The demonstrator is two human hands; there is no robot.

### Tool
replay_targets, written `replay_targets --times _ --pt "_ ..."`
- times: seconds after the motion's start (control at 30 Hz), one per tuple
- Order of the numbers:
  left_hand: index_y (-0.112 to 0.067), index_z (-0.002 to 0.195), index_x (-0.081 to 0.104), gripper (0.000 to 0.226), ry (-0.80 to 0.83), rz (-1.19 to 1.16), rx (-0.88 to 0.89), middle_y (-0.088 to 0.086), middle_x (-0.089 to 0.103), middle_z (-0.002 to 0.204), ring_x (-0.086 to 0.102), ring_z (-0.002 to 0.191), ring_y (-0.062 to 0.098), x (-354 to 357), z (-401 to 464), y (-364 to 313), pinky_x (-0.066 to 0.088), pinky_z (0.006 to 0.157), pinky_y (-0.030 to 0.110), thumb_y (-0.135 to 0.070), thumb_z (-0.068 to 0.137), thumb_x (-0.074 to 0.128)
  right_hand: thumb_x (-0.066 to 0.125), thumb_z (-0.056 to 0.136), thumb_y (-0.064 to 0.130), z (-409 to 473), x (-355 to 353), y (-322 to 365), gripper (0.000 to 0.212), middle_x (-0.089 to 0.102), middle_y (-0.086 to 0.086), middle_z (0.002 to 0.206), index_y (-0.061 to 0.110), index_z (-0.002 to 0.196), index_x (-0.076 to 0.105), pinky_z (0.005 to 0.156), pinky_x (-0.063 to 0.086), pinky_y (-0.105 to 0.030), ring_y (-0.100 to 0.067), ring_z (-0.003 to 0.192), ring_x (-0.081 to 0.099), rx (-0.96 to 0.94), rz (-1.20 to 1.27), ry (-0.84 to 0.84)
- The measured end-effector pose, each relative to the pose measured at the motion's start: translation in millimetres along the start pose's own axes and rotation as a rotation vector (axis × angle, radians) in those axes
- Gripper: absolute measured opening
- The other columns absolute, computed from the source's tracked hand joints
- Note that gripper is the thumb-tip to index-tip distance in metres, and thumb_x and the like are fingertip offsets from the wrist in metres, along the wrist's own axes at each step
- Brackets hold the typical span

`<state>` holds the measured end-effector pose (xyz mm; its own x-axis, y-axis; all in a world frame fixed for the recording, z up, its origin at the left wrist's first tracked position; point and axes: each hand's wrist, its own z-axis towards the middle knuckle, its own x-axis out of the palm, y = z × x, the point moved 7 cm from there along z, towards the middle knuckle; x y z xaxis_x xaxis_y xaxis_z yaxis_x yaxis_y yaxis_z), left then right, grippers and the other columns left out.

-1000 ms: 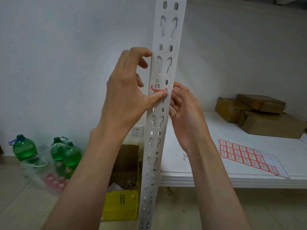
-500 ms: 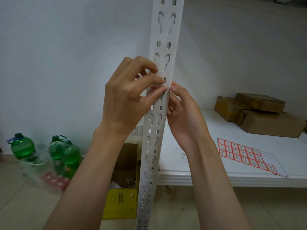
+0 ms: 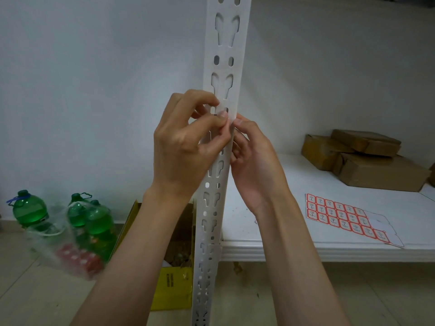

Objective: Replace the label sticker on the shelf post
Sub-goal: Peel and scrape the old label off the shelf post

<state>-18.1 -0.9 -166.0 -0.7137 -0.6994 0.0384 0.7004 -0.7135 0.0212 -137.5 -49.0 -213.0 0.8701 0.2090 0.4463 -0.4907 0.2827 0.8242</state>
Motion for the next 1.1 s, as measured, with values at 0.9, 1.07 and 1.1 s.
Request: replay_targets --times 0.9,1.07,1.1 --pt "-0.008 0.079 0.072 0.011 0.028 0.087 -0.102 0.007 0.064 0.083 0.057 0.076 0.020 4.1 -1.1 -5.0 0.046 0.060 0.023 -0.015 0.087 0.072 0.053 0.099 0.017 -6.0 3.1 4.1 0.037 0.069 -0.006 0.105 0.003 0.133 0.059 0.080 0.050 -0.024 -0.006 0.082 0.065 -0.037 -0.009 -0.045" --pt "-0.004 0.080 0.069 0.007 0.039 -0.081 -0.221 0.008 0.061 0.086 0.057 0.078 0.012 10.1 -2.0 5.6 0.052 0.067 0.020 -0.009 0.084 0.072 0.054 0.098 0.016 -4.5 0.1 3.9 0.036 0.070 -0.007 0.106 0.004 0.131 0.061 0.081 0.050 -0.024 -0.008 0.084 0.063 -0.027 -0.015 -0.065" --pt "-0.004 0.080 0.069 0.006 0.038 -0.107 -0.232 0.008 0.061 0.086 0.055 0.078 0.009 9.6 -1.8 7.5 0.048 0.070 0.013 -0.007 0.084 0.072 0.054 0.098 0.017 -4.4 -0.5 4.2 0.035 0.070 -0.009 0.108 0.005 0.130 0.062 0.085 0.050 -0.026 -0.011 0.088 0.063 -0.030 -0.026 -0.064"
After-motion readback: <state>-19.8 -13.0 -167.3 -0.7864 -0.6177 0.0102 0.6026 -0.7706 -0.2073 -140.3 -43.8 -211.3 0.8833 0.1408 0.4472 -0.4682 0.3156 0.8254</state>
